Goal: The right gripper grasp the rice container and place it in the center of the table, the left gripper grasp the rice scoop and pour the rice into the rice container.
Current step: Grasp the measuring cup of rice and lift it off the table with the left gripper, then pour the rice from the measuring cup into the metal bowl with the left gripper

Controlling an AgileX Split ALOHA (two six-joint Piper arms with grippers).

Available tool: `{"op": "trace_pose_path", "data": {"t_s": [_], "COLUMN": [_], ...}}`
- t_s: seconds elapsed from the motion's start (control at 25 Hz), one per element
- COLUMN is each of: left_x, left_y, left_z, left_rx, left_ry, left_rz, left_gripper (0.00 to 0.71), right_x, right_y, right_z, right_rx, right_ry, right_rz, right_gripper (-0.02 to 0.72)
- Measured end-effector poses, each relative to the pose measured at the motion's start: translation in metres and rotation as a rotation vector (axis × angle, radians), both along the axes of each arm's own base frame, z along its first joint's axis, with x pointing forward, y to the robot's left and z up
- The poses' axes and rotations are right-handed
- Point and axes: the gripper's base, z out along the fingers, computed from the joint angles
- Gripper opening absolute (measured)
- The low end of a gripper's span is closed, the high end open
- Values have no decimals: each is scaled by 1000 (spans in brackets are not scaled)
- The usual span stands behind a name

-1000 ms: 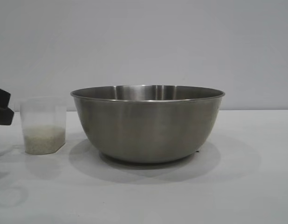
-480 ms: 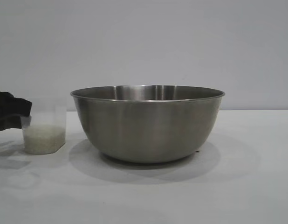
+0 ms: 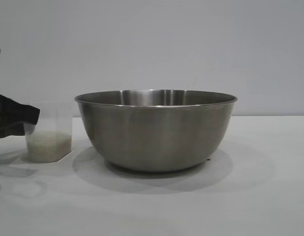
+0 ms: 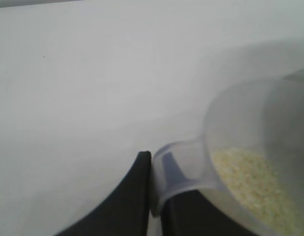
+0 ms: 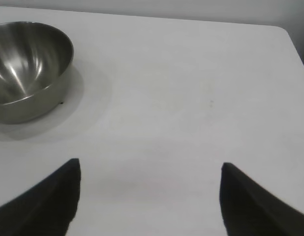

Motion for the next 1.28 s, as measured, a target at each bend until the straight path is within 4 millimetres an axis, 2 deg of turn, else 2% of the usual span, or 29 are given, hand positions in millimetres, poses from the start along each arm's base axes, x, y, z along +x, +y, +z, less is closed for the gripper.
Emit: {"op": "trace_pose_path", "data": {"t_s": [0.12,0.28,0.6,0.76,0.88,1.28], "left_x": [3,18,53,63,64,56], "left_y": [-2,-10,-37,-50,-58,-79], "left_z": [19,47,93,114,121,123], "left_rx": [37,107,213,265,323,697], "left_ry": [-85,-236,-509,-629,-695,-956], "left_rz": [-23,-89,-299,-417,-501,-697], "left_gripper": [0,0,0,0,0,0], "right_x": [0,0,0,0,0,0], "right_y": [0,0,0,0,0,0], "right_z": [0,0,0,0,0,0], "right_rx": [0,0,0,0,0,0], "right_ry": [0,0,0,0,0,0], "right_rz": [0,0,0,0,0,0], "right_gripper": [533,533,533,533,533,533]}}
